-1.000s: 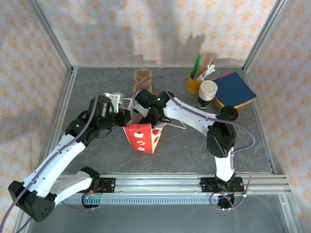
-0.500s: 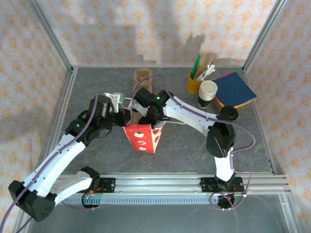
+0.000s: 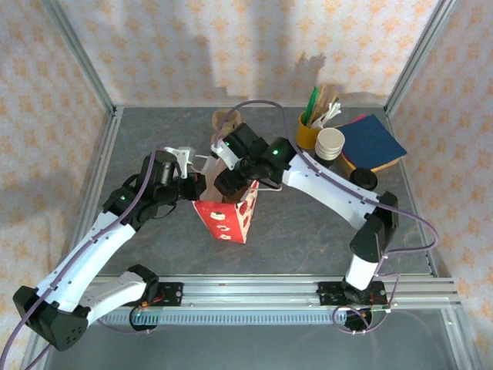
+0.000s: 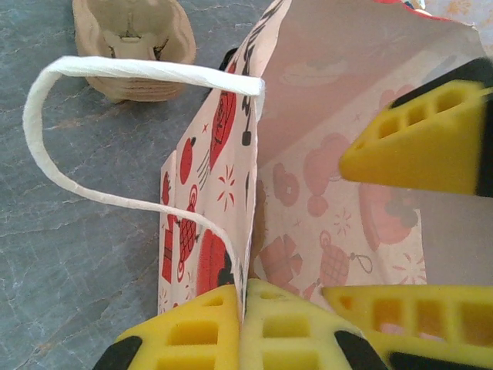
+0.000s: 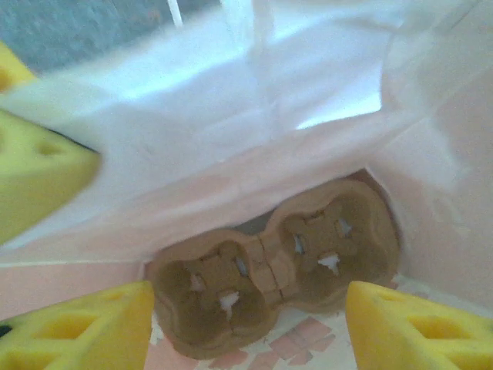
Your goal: Pack the takeout coffee
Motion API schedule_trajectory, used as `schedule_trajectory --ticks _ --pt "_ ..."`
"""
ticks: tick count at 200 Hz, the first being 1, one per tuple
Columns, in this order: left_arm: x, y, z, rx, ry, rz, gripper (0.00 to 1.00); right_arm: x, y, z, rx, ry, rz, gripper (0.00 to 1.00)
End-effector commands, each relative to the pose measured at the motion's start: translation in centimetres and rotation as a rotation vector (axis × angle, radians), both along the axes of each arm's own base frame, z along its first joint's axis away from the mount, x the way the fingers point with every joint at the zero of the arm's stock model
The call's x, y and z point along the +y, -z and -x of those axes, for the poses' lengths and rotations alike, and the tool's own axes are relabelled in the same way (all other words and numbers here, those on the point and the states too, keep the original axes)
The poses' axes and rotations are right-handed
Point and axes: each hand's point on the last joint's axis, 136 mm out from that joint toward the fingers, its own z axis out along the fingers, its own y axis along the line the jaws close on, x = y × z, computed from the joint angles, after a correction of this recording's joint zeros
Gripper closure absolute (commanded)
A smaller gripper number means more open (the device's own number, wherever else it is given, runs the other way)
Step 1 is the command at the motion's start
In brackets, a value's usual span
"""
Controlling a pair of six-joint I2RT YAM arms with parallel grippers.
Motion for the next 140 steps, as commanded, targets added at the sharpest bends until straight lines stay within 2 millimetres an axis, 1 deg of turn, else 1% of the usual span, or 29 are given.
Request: schedule_trajectory --ticks 1,18,30,35,41,49,65,74,86,97,117,128,140 --pt "0.5 0.6 0.5 0.052 -0.027 -0.026 1.0 0.2 -3.7 0.1 -0.058 0.016 -0.122 0.34" --pt "0.4 0.4 0.4 0.047 -0.029 -0.016 1.0 0.0 -6.8 0.1 -0.104 0.048 -0.211 0.34" --pt "0.5 0.2 0.3 0.043 -0.034 -0.012 1.0 -0.5 -9.2 -0.1 -0.139 0.095 -0.283 0.32" --pt "0.4 0.2 0.3 0.043 -0.034 -0.01 1.0 -0.9 -10.0 -0.3 -0.151 0.126 -0.31 0.31" --pt "0.4 0.2 0.3 0.044 -0.034 -0.011 1.0 -1.4 -11.2 -0.6 -0.162 0.168 -0.344 0.27" --pt "0.4 0.3 0.2 0.047 -0.036 -0.012 1.0 -2.1 -12.2 -0.9 -0.167 0.225 -0.378 0.23" --pt "0.4 0.2 0.2 0.049 -0.039 -0.009 0.93 -3.8 -13.5 -1.7 -0.151 0.349 -0.436 0.21" --pt "0.4 0.1 0.2 0.048 -0.041 -0.006 0.88 -4.8 -13.8 -2.1 -0.128 0.408 -0.466 0.2" --pt "0.3 -0.3 0.1 0.043 -0.039 0.004 0.79 -6.1 -13.9 -2.6 -0.105 0.495 -0.495 0.21" --pt "0.2 -0.7 0.1 0.038 -0.037 0.014 0.72 -7.4 -13.5 -3.1 -0.091 0.587 -0.506 0.22" --pt "0.1 -1.9 0.2 0.012 -0.031 0.03 0.58 -9.3 -12.3 -4.0 -0.075 0.705 -0.504 0.22" --pt "0.3 -2.4 0.2 -0.001 -0.036 0.03 0.53 -10.4 -11.4 -4.7 -0.068 0.774 -0.492 0.23" --pt "0.4 -3.0 0.4 -0.015 -0.031 0.03 0.48 -11.0 -10.3 -5.3 -0.052 0.818 -0.475 0.24"
